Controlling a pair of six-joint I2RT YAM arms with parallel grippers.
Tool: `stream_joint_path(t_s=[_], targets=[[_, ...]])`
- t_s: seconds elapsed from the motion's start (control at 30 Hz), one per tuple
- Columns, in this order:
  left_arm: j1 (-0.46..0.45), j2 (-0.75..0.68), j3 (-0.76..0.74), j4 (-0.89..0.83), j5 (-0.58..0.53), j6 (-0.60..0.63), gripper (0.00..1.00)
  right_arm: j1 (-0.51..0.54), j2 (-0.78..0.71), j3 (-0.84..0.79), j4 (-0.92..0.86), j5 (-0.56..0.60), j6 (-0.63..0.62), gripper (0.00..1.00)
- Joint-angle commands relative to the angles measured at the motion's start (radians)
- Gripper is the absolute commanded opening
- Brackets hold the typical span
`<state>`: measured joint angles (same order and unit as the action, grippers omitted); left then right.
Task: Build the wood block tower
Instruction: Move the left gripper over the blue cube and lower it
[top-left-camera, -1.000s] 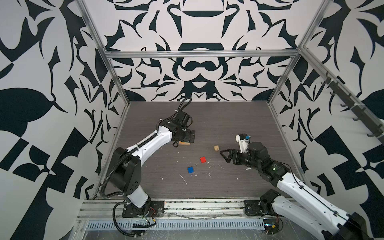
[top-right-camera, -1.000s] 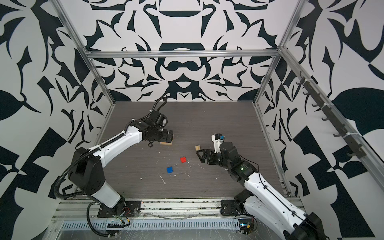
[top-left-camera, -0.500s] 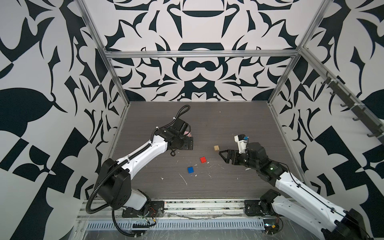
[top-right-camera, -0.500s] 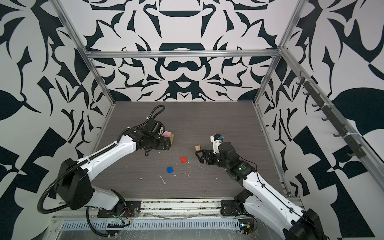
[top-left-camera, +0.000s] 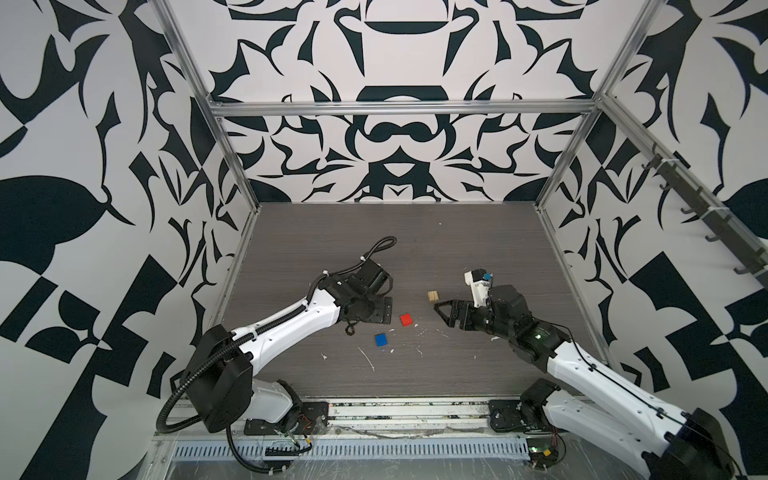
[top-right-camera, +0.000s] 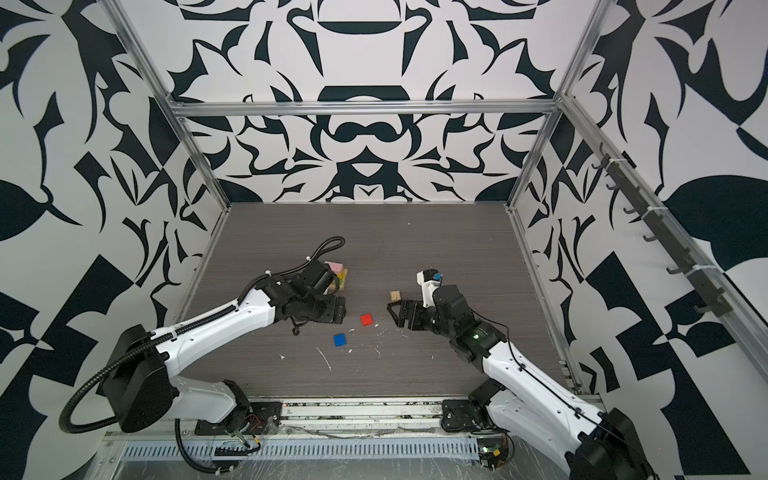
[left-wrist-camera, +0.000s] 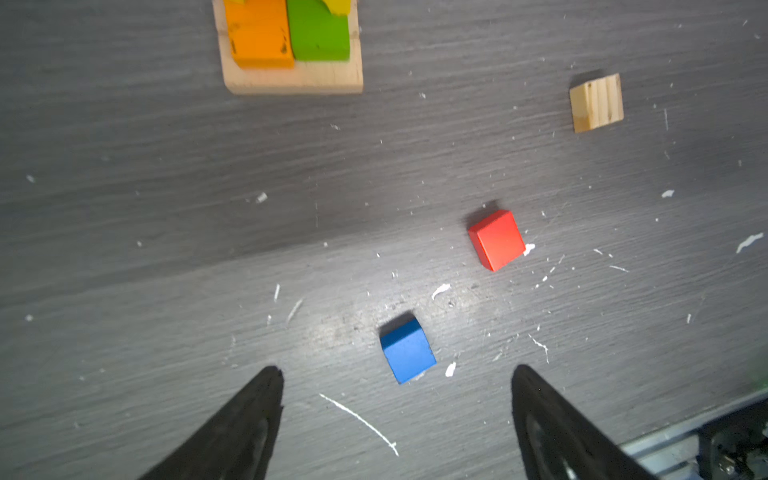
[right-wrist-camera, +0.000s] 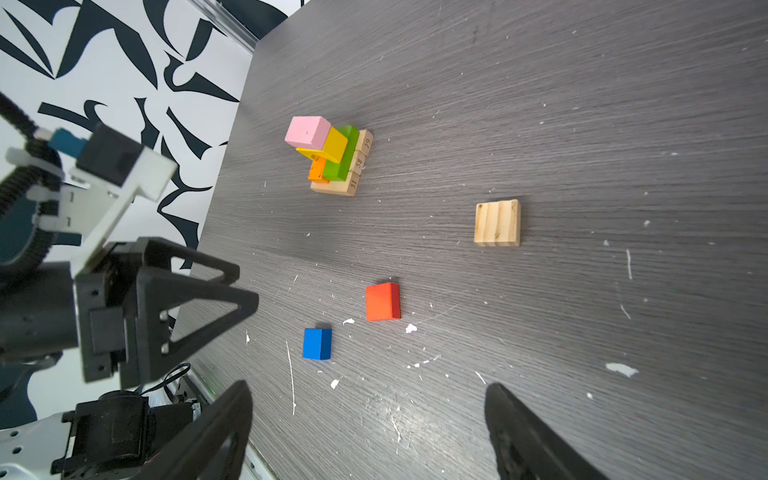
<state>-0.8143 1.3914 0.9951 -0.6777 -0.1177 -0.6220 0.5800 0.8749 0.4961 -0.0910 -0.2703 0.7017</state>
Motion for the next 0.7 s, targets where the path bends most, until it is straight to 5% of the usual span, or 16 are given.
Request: stream_joint_path(t_s=[0.0, 0.3, 0.5, 0.67], targets=[[-0.032, -0.025, -0.031, -0.028, -0.03, -0.05, 0.87, 0.011, 0.011, 0.002, 0.048, 0.018, 0.008, 0.91], [-0.08, -0.007, -0.11, 0.005, -0.043, -0.163, 0.86, 0.045, 0.053, 0.005, 0.076, 0.04, 0.016, 0.91], [-0.087, 0.046, -0.117, 0.055, -0.023, -0.212, 0.7, 0.051, 0.067, 0.022, 0.068, 0.043, 0.01, 0.91], [-0.121, 0.125, -0.08, 0.067, -0.021, -0.249, 0.66, 0.053, 0.068, 0.021, 0.069, 0.045, 0.009, 0.91]])
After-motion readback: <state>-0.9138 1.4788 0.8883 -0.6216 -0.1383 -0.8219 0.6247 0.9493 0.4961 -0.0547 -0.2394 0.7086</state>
